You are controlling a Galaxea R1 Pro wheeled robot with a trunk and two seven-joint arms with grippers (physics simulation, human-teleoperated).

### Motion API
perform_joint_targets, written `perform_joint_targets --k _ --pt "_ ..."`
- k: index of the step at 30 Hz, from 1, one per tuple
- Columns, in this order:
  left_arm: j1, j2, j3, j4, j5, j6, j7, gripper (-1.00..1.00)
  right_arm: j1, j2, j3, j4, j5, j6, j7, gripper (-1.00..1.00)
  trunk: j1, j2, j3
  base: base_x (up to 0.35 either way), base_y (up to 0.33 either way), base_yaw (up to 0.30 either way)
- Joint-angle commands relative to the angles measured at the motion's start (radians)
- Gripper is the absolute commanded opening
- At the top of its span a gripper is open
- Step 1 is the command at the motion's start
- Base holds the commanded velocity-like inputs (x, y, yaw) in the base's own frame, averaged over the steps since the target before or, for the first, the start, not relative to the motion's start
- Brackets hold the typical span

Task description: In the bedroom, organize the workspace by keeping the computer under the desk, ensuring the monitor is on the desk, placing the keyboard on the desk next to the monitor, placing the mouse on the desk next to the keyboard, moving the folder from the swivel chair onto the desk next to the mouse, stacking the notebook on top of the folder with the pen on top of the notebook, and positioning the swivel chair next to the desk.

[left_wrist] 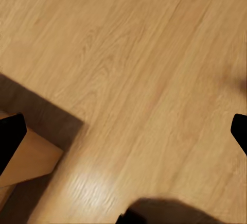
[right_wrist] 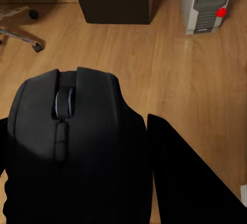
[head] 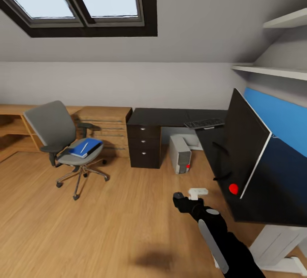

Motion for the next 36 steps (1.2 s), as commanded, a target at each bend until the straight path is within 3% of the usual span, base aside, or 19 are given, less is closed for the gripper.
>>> perform_joint_targets --k 1,7,17,31,36 --pt "-0.001 0.000 -0.001 0.005 0.010 -0.006 0.001 1.00 -0.001 -0.001 0.003 0.000 -0.013 0.000 -0.012 -1.00 0.001 -0.001 -0.001 0.277 0.224 0.000" --pt "-0.001 -0.001 -0.002 0.018 0.007 -0.007 0.001 1.00 0.000 -0.001 0.017 0.000 -0.016 -0.049 -0.079 -1.00 0.001 -0.001 -0.001 0.310 0.143 0.000" --pt "-0.001 -0.003 -0.002 0.015 0.010 -0.009 0.002 1.00 0.000 -0.003 0.018 0.000 -0.014 -0.051 -0.082 -1.00 0.001 -0.001 -0.001 0.104 0.008 0.000" --pt "-0.001 -0.001 -0.002 0.015 0.012 -0.009 0.002 1.00 0.000 -0.002 0.018 -0.001 -0.012 -0.053 -0.083 -1.00 -0.053 0.097 0.043 0.240 0.000 0.001" --pt "-0.001 -0.001 -0.002 0.015 0.012 -0.008 0.001 1.00 0.000 -0.002 0.018 0.000 -0.012 -0.062 -0.085 -1.00 -0.072 0.132 0.058 0.326 0.000 0.187"
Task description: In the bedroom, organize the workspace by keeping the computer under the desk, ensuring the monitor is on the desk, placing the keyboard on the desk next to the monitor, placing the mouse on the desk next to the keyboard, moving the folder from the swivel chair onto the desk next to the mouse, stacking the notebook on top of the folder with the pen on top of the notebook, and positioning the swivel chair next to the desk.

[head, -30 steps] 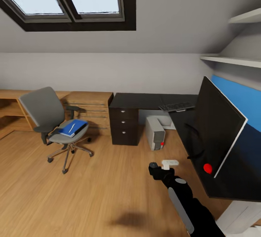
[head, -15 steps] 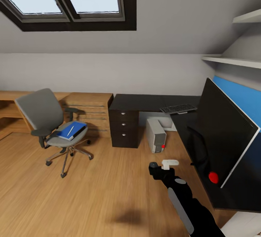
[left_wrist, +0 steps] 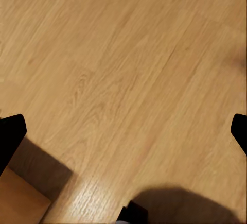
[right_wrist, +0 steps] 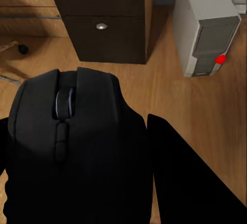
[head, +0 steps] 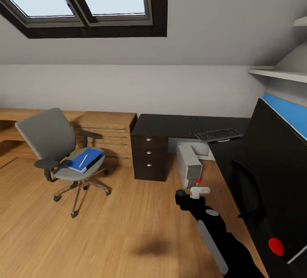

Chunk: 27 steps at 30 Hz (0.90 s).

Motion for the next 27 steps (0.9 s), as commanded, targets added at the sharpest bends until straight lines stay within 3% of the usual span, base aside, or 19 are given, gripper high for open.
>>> perform_joint_targets --k 1,27 --pt "-0.001 0.000 -0.001 0.000 0.010 -0.005 0.002 1.00 -0.001 -0.002 0.003 -0.002 -0.014 -0.012 -0.011 -1.00 -0.003 0.007 0.002 0.327 0.000 0.266" --pt "-0.001 -0.003 -0.001 0.000 0.009 -0.005 0.003 1.00 -0.001 -0.006 0.001 -0.004 -0.014 -0.072 -0.012 -1.00 -0.103 0.189 0.084 0.328 0.000 0.025"
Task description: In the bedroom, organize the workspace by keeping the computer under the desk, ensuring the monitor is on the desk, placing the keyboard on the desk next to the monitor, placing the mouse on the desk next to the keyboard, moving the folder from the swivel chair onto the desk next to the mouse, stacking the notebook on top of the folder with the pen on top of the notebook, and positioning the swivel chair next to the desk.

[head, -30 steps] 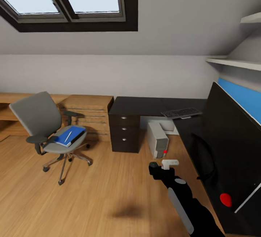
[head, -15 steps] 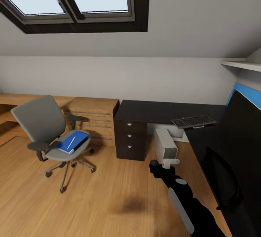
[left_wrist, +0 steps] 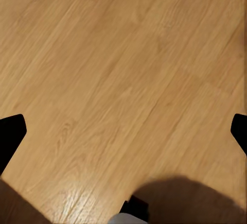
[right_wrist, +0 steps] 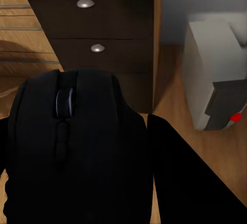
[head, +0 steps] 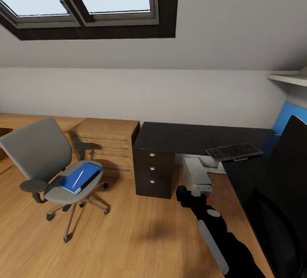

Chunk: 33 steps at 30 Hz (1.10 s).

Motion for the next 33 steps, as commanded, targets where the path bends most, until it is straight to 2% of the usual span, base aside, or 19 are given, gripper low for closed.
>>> perform_joint_targets --k 1,7,22,33 --pt "-0.001 0.000 -0.001 0.000 0.010 -0.006 0.002 1.00 -0.001 -0.001 0.003 -0.001 -0.014 0.001 -0.011 -1.00 -0.003 0.006 0.002 0.328 0.000 0.000" --pt "-0.001 0.000 -0.001 0.000 0.010 -0.006 0.001 1.00 -0.001 -0.001 0.003 -0.002 -0.014 -0.001 -0.011 -1.00 -0.026 0.048 0.021 0.328 0.000 0.031" --pt "-0.001 0.000 -0.001 0.000 0.010 -0.006 0.002 1.00 -0.001 -0.001 0.003 0.000 -0.014 0.000 -0.012 -1.00 -0.084 0.153 0.067 0.329 0.000 0.255" --pt "-0.001 0.000 -0.001 0.000 0.010 -0.007 0.002 1.00 -0.001 -0.002 0.003 0.001 -0.014 0.001 -0.010 -1.00 -0.126 0.230 0.101 0.329 0.000 0.031"
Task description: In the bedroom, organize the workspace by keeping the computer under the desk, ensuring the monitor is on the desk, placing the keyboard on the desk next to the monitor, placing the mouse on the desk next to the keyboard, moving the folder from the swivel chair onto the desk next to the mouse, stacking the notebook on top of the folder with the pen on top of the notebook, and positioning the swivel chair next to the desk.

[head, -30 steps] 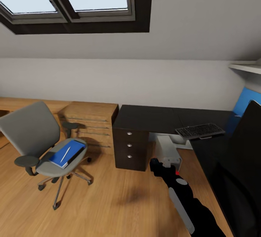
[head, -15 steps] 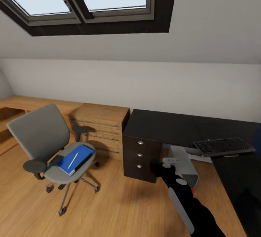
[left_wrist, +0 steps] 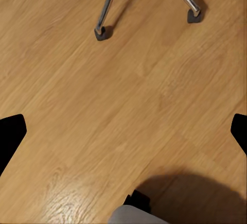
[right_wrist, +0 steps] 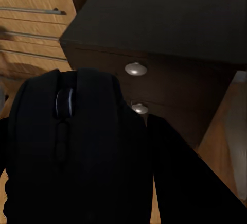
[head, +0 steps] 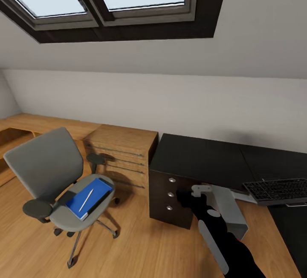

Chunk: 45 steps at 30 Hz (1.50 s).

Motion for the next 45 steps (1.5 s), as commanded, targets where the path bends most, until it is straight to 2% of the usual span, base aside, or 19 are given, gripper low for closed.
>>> perform_joint_targets --k 1,15,26,41,45 --pt "-0.001 0.000 -0.001 0.000 0.010 -0.006 0.002 1.00 -0.001 -0.001 0.003 -0.001 -0.014 0.002 -0.011 -1.00 -0.003 0.006 0.002 0.329 0.000 0.000" --pt "-0.001 -0.002 -0.001 0.000 0.010 -0.006 0.002 1.00 -0.001 0.000 0.005 0.000 -0.014 0.002 -0.012 -1.00 -0.057 0.104 0.046 0.329 0.000 0.005" --pt "-0.001 -0.003 -0.005 0.000 0.007 -0.006 0.002 1.00 -0.001 0.002 0.006 0.018 -0.015 0.002 -0.010 -1.00 -0.099 0.181 0.080 0.329 0.000 0.197" --pt "-0.001 -0.005 -0.008 0.000 0.006 -0.007 0.002 1.00 -0.001 0.001 0.008 0.028 -0.014 0.002 -0.008 -1.00 -0.156 0.286 0.127 0.329 0.000 0.019" --pt "-0.001 -0.005 -0.009 0.000 0.006 -0.006 0.001 1.00 -0.001 0.003 0.043 0.072 -0.014 0.001 -0.005 -1.00 -0.168 0.307 0.136 0.329 0.000 0.000"
